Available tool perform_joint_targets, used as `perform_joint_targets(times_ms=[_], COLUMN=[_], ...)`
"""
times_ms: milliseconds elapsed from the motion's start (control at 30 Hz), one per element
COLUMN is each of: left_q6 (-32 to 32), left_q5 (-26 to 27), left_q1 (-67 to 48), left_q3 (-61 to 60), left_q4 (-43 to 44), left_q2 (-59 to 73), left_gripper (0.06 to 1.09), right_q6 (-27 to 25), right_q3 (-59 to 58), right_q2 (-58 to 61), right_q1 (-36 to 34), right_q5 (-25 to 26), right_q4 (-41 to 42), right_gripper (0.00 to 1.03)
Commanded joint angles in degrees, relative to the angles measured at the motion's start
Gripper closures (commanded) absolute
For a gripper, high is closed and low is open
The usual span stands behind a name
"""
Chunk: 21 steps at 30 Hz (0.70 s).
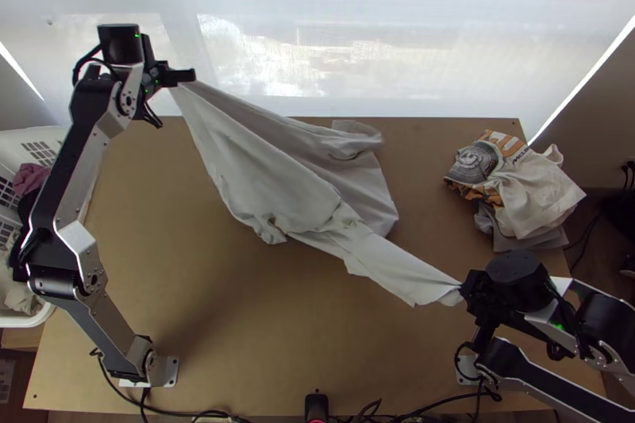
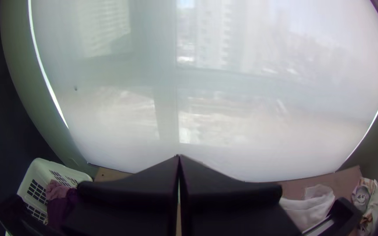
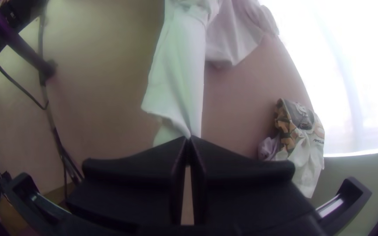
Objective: Fold the t-shirt
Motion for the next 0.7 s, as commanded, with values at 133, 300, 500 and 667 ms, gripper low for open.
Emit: perform_joint_targets(times_ms=[133,300,500,667], left_q6=[-1.2,0.12,0.91,-0.15], left_q5=[0.08,4.3,4.74,4.74], left_q1=[5.75,3.38,-2.07,-5.06], left_q3=[2.56,1.68,1.94,1.94], left_q4=[0.66,-1.27,-8.3,-15.16], left_q2=[-0.07,4.5,11.18,8.9], left_gripper=[1.05,1.05,0.29,0.12], right_q6=[-5.41,-6.02,-5.94,-4.88], right_q3=[-1.51,-0.28,0.95,2.0], right_q2=[-5.46,-4.94,-3.09,-1.51], right_q1=[-4.37,-4.99,-4.9,-4.9], right_q5=[1.27,1.0,1.18,1.18], right_q4=[-5.55,-5.37,-2.21,0.08], right_gripper=[1.0,1.0,1.0,1.0])
